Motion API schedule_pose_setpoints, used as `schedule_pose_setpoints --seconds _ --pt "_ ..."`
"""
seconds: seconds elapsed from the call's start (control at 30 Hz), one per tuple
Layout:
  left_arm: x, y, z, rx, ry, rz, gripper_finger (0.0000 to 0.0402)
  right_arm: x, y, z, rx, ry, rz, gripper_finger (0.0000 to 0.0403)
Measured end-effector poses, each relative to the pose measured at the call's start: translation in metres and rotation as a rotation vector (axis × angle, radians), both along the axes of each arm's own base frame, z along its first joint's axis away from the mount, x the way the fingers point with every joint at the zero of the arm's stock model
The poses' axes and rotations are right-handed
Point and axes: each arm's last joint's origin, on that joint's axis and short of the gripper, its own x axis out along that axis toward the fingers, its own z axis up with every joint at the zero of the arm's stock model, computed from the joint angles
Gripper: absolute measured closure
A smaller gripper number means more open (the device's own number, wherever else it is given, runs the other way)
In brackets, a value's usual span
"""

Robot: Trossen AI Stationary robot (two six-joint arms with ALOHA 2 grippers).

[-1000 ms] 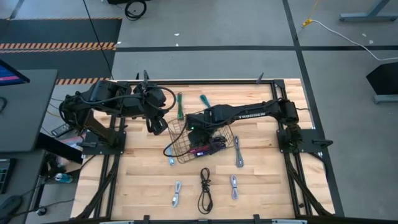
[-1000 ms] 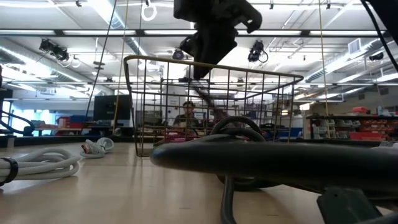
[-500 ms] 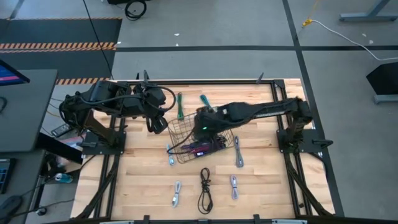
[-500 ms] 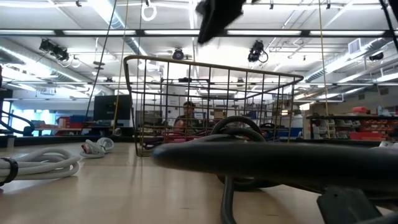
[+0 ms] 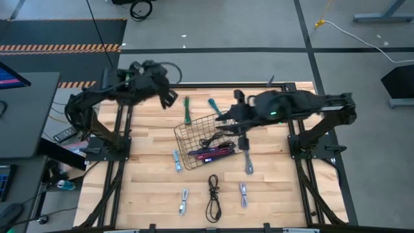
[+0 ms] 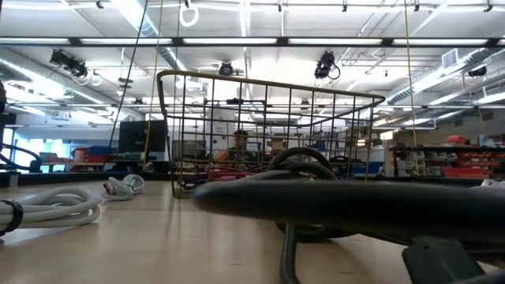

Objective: Pick and place USB-C Cables
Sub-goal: Put the white USB cable into the gold wire basket

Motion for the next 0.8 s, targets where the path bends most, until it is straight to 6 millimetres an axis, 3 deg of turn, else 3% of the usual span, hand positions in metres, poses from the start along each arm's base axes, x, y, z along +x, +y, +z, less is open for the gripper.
schedule_pose_setpoints --seconds 0.23,0.5,0.8 --pt "0.002 0.05 -0.008 -0.074 0.058 0.081 0.0271 -0.023 0.013 0.026 0.025 -0.16 0.065 0.0284" --pt "0.015 0.091 -0.018 -0.108 0.245 -0.229 0.0271 -0.022 0.022 0.024 0.062 -0.155 0.083 0.0285" --pt "0.03 0.136 -0.052 -0.159 0.536 -0.498 0.0271 -0.014 0.028 0.019 0.19 -0.137 0.095 0.0285"
